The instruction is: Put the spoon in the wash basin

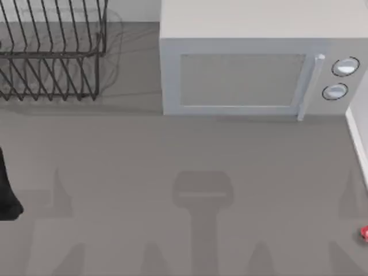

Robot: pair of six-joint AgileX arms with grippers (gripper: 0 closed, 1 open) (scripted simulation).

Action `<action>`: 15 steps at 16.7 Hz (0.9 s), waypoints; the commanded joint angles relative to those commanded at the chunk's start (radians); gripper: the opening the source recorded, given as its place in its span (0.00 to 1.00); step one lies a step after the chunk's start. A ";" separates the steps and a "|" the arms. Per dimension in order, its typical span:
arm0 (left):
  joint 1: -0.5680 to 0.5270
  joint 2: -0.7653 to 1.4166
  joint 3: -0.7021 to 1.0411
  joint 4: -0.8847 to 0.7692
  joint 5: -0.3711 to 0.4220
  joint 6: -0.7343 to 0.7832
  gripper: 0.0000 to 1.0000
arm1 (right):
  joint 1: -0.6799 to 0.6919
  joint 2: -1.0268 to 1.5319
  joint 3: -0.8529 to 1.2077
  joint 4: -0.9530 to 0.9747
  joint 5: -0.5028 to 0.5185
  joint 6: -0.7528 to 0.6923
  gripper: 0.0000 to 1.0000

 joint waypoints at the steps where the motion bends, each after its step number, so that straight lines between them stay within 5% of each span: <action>1: 0.000 0.000 0.000 0.000 0.000 0.000 1.00 | 0.000 0.000 0.000 0.000 0.000 0.000 1.00; 8: 0.000 0.000 0.000 0.000 0.000 0.000 1.00 | -0.006 0.187 0.128 -0.126 0.000 -0.220 1.00; 15: 0.000 0.000 0.000 0.000 0.000 0.000 1.00 | -0.016 0.674 0.407 -0.465 -0.007 -0.912 1.00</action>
